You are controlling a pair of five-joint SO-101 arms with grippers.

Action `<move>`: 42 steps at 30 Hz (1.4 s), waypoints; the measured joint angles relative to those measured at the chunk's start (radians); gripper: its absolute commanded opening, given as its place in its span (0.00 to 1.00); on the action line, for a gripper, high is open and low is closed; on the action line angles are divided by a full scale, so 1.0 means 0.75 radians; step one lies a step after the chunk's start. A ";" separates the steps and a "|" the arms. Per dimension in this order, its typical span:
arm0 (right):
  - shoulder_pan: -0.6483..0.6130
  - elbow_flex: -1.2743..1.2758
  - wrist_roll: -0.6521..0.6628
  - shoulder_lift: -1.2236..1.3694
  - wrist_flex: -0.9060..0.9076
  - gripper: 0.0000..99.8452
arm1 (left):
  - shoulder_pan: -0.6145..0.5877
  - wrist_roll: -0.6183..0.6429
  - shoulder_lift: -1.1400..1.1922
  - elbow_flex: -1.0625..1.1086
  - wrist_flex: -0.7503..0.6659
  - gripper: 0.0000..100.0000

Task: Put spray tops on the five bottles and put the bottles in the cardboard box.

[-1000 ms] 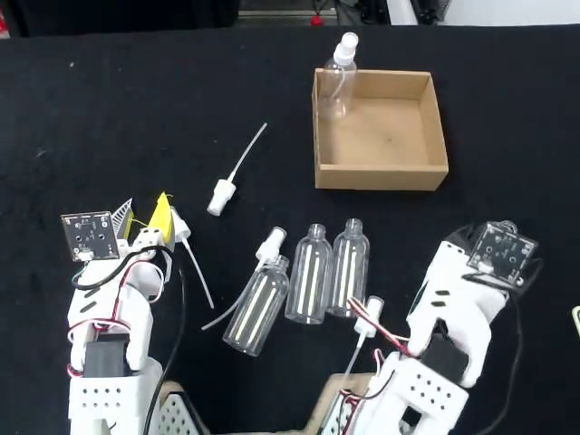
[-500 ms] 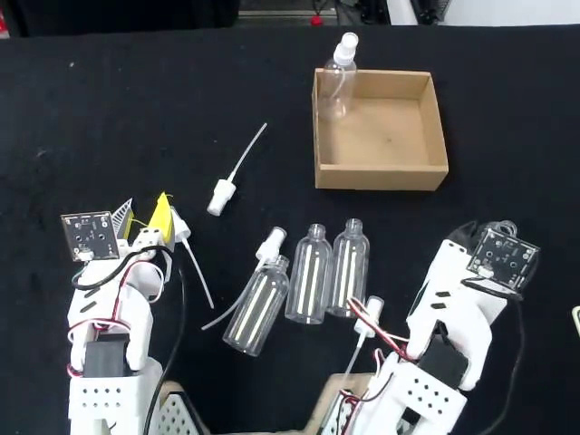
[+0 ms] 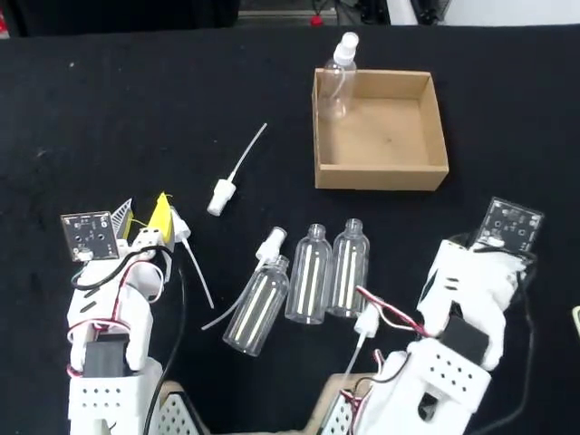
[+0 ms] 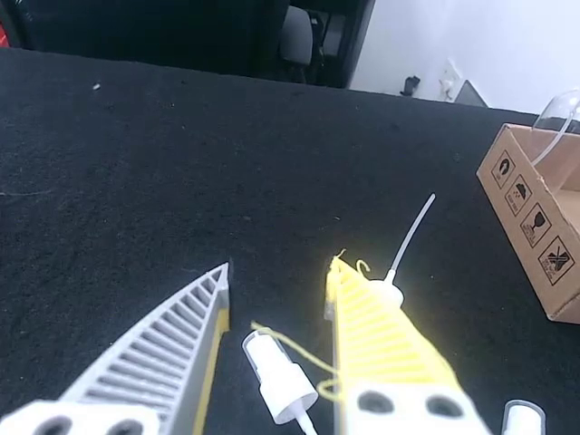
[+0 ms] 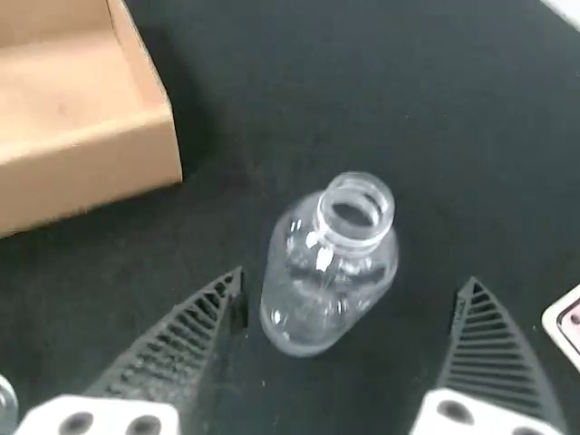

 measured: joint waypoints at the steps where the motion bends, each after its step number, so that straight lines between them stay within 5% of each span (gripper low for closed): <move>1: 0.000 0.000 0.006 0.016 -0.002 0.33 | 0.000 0.000 0.000 0.000 0.000 0.17; 17: 0.000 0.200 0.006 0.029 -0.391 0.33 | 0.000 0.000 0.000 0.000 0.000 0.17; 30: 0.000 0.200 0.006 0.029 -0.419 0.18 | 0.000 0.000 0.000 0.000 0.000 0.17; 42: 0.000 0.188 0.008 0.029 -0.419 0.17 | 0.000 0.000 0.000 0.000 0.000 0.17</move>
